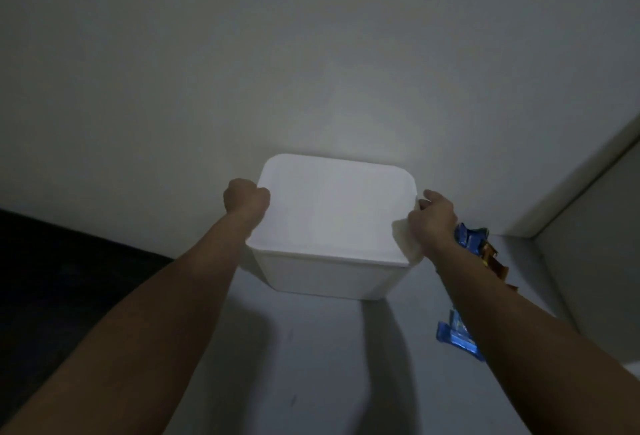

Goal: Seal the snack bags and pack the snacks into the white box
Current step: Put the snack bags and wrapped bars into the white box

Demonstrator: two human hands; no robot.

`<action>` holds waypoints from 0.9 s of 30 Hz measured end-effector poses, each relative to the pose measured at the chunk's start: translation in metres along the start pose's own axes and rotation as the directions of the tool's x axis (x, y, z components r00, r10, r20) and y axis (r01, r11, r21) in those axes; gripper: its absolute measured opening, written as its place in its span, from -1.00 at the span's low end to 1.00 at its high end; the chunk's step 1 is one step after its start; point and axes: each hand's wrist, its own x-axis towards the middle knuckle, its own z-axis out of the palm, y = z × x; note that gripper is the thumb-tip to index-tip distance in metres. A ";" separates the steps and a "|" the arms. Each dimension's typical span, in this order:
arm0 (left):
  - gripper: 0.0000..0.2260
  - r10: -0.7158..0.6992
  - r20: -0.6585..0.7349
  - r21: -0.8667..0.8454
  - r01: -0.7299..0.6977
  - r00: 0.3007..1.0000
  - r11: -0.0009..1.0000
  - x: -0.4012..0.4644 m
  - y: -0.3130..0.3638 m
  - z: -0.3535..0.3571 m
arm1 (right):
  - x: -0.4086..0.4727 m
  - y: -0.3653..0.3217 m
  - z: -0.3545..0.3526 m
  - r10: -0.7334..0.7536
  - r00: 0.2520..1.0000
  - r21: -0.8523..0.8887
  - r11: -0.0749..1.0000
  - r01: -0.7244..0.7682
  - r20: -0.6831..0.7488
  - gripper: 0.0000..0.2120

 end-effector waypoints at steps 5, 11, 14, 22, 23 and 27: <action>-0.82 0.054 -0.041 0.064 -0.051 0.998 0.997 0.008 -0.004 0.011 | 0.008 0.007 0.009 -0.025 1.000 -0.056 0.998 0.026 0.013 -0.48; -0.76 0.140 -0.081 0.096 -0.132 0.987 0.987 0.013 -0.012 0.017 | 0.009 0.012 0.012 -0.107 0.994 -0.171 0.980 0.101 -0.027 -0.86; -0.65 0.165 -0.056 0.093 -0.159 0.985 0.983 0.014 -0.020 0.020 | 0.007 0.016 0.017 -0.147 0.989 -0.214 0.966 0.143 -0.006 -0.82; -0.64 0.215 -0.054 0.123 -0.207 0.975 0.971 0.005 -0.035 0.020 | 0.013 0.031 0.026 -0.193 0.981 -0.302 0.933 0.195 0.038 -0.90; -0.66 0.229 -0.054 0.131 -0.220 0.972 0.967 0.004 -0.036 0.021 | 0.014 0.032 0.027 -0.198 0.979 -0.312 0.929 0.200 0.040 -0.90; -0.72 0.306 0.013 0.230 -0.301 0.952 0.926 0.002 -0.037 0.027 | 0.014 0.036 0.035 -0.275 0.955 -0.426 0.855 0.297 0.114 -0.88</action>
